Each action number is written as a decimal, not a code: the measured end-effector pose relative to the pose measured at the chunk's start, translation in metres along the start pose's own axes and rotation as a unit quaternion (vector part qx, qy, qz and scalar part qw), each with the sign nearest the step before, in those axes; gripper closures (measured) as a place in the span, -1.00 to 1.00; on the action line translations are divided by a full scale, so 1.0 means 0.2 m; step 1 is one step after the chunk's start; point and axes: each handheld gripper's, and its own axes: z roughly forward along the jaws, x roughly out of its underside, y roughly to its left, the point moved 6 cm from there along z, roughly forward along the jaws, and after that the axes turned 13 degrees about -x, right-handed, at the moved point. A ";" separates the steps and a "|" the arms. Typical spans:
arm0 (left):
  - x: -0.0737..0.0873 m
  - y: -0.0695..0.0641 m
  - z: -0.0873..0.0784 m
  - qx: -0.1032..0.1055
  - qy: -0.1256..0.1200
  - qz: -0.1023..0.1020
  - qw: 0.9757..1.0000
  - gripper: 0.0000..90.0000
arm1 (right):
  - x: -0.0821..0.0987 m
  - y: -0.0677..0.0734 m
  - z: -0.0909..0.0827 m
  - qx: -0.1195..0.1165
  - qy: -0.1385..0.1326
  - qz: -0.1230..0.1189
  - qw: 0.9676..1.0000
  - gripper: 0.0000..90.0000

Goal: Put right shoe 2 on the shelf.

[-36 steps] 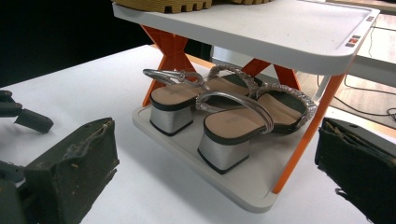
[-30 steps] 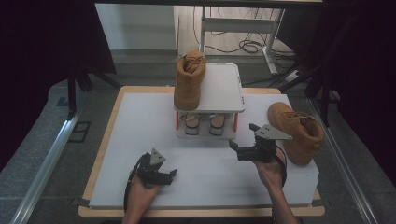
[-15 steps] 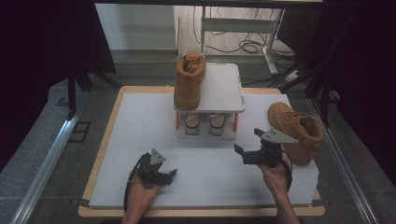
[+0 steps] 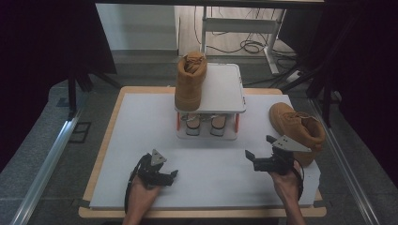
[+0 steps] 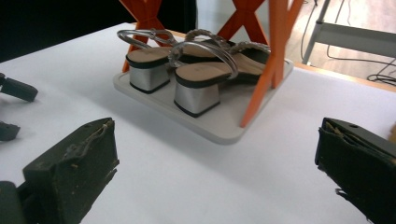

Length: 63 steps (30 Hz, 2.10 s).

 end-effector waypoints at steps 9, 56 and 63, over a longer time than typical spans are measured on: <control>0.00 0.00 0.00 0.000 0.000 0.000 1.000 -0.71 | 0.06 -0.04 -0.09 0.032 0.015 0.014 0.999 -1.00; 0.00 0.00 0.00 0.002 0.001 -0.003 1.000 -0.71 | 0.33 -0.30 -0.52 0.171 -0.023 0.081 0.982 -1.00; 0.00 0.00 0.00 0.002 0.001 -0.003 1.000 -0.71 | 0.33 -0.36 -0.57 0.197 -0.034 0.091 0.976 -1.00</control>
